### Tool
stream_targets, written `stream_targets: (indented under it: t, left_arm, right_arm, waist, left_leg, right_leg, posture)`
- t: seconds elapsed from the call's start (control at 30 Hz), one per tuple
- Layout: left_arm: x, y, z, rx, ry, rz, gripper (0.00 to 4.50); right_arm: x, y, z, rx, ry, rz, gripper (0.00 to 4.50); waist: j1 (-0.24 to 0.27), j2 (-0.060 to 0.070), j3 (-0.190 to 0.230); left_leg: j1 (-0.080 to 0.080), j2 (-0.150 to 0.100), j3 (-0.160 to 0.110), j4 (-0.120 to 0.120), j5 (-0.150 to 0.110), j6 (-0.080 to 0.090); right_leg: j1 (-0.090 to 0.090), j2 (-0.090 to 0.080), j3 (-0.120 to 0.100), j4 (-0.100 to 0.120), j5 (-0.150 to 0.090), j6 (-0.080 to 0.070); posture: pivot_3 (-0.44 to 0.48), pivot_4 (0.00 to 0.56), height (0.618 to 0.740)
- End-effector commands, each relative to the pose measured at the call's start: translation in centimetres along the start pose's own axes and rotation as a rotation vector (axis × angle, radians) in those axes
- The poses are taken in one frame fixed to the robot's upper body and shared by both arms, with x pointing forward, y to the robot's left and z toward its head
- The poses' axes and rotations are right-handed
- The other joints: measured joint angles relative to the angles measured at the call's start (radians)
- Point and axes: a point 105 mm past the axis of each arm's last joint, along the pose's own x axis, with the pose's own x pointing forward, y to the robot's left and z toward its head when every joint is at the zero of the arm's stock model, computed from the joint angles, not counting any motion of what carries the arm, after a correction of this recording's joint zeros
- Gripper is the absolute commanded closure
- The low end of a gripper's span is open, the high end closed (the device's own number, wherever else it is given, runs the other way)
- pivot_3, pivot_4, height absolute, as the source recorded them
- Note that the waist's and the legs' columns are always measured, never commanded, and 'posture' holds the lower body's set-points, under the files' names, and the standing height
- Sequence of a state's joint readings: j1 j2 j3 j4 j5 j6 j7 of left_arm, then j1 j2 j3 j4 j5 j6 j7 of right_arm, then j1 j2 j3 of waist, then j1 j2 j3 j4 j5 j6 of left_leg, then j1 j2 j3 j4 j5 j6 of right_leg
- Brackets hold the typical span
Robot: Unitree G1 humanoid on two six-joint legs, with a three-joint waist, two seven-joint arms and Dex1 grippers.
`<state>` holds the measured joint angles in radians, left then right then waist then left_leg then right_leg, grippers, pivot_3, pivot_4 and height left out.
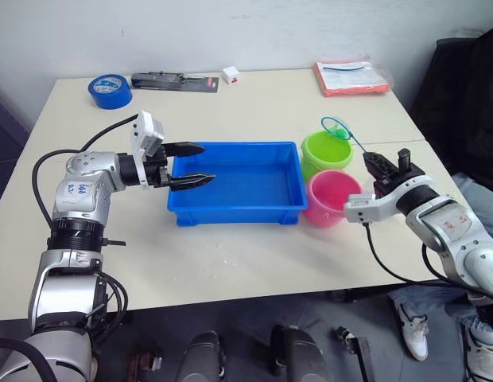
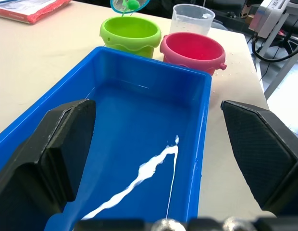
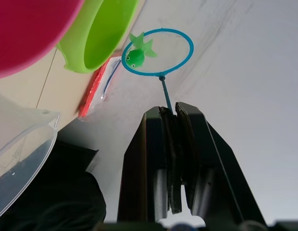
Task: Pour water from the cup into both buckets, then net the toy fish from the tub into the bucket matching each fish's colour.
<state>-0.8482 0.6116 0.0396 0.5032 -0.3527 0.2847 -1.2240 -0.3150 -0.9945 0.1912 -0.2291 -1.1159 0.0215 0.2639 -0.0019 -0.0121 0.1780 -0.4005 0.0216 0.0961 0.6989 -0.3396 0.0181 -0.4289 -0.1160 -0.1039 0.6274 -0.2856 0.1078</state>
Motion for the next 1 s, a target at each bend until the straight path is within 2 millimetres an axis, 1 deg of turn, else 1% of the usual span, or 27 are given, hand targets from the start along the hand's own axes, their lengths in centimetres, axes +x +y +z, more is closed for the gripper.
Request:
stream_targets:
  t: [0.03, 0.27, 0.4, 0.6, 0.77, 1.0]
  left_arm:
    - [-0.4, 0.0, 1.0, 0.043, -0.023, 0.007, 0.02]
    - [-0.5, -0.1, 1.0, 0.043, -0.024, 0.010, 0.02]
    - [-0.5, -0.1, 1.0, 0.042, -0.024, 0.011, 0.02]
    - [-0.4, -0.2, 1.0, 0.039, -0.026, 0.012, 0.02]
    - [-0.4, -0.2, 1.0, 0.037, -0.024, 0.014, 0.02]
    - [-0.4, -0.1, 1.0, 0.038, -0.027, 0.019, 0.02]
  right_arm:
    - [-0.3, -0.8, -1.2, -0.020, 0.056, -0.056, 3.72]
    - [-0.5, -0.4, -0.3, -0.057, 0.044, -0.069, 3.72]
    - [-0.5, -0.3, -0.2, -0.089, 0.044, -0.067, 3.72]
    - [-0.6, 0.5, 0.5, -0.127, 0.024, -0.054, 3.72]
    - [-0.5, 0.4, 1.0, -0.185, 0.004, -0.071, 3.72]
    - [-0.1, 0.1, 1.3, -0.222, -0.008, -0.093, 3.72]
  waist:
    - [0.000, 0.000, 0.000]
    - [-0.001, 0.000, 0.000]
    - [-0.001, 0.000, 0.000]
    - [0.000, 0.000, 0.000]
    - [-0.001, 0.000, 0.000]
    - [-0.001, 0.000, 0.000]
  left_leg:
    - [0.000, 0.000, 0.000, 0.000, 0.000, 0.000]
    - [0.000, 0.000, 0.000, 0.000, 0.000, 0.000]
    - [0.000, 0.000, 0.000, 0.000, 0.000, 0.000]
    - [0.000, 0.000, 0.000, 0.000, 0.000, 0.000]
    - [0.000, 0.000, 0.000, 0.000, 0.000, 0.000]
    - [0.000, 0.000, 0.000, 0.000, 0.000, 0.000]
  right_leg:
    - [0.000, 0.000, 0.000, 0.000, 0.000, 0.000]
    - [0.000, 0.000, 0.000, 0.000, 0.000, 0.000]
    - [0.000, 0.000, 0.000, 0.000, 0.000, 0.000]
    - [0.000, 0.000, 0.000, 0.000, 0.000, 0.000]
    - [0.000, 0.000, 0.000, 0.000, 0.000, 0.000]
    - [0.000, 0.000, 0.000, 0.000, 0.000, 0.000]
  posture:
    - [0.000, 0.150, 0.737]
    - [0.000, 0.150, 0.737]
    - [0.000, 0.150, 0.737]
    - [0.000, 0.150, 0.737]
    - [0.000, 0.150, 0.737]
    - [0.000, 0.150, 0.737]
